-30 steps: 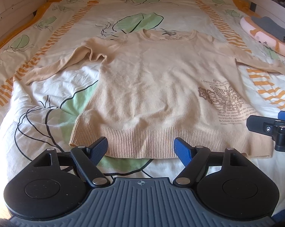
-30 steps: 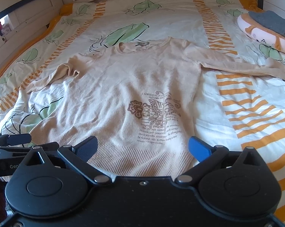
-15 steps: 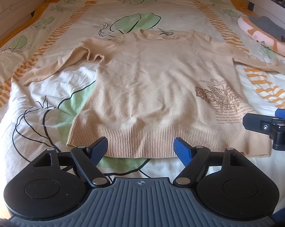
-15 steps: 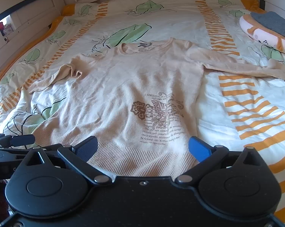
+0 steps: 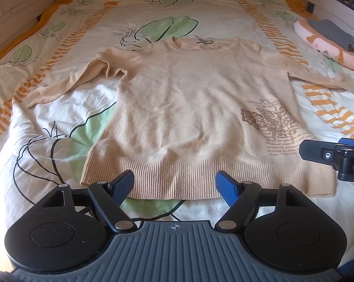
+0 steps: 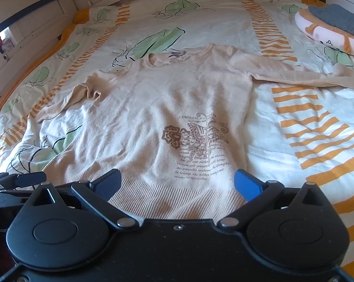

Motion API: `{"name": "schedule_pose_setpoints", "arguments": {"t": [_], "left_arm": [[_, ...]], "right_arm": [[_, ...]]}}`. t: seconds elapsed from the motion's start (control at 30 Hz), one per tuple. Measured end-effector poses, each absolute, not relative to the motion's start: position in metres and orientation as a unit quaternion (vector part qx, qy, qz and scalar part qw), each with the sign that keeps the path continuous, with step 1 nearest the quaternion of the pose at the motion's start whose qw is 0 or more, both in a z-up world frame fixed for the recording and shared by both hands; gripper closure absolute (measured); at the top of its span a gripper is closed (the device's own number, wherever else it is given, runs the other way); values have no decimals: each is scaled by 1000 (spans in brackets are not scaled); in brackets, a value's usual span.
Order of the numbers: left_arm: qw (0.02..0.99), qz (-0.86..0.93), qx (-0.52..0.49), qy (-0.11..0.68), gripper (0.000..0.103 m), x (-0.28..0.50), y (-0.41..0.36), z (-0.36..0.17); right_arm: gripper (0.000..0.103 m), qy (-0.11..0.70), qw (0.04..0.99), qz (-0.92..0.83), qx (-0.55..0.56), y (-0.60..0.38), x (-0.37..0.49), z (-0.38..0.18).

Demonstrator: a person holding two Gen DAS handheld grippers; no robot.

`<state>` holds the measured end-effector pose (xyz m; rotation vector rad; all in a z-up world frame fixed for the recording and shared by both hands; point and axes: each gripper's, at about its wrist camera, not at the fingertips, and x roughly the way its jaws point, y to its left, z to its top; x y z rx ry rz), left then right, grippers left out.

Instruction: Fold small clothes

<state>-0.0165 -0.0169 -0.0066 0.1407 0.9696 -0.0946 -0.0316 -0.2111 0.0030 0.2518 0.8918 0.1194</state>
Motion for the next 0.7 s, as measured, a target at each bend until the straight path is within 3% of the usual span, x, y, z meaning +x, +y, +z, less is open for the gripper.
{"name": "schedule_pose_setpoints", "arguments": {"t": [0.2, 0.7], "left_arm": [[883, -46, 72, 462, 36, -16, -18, -9], [878, -42, 59, 474, 38, -7, -12, -18]], "right_arm": [[1, 433, 891, 53, 128, -214, -31, 0], [1, 432, 885, 51, 166, -223, -27, -9]]}}
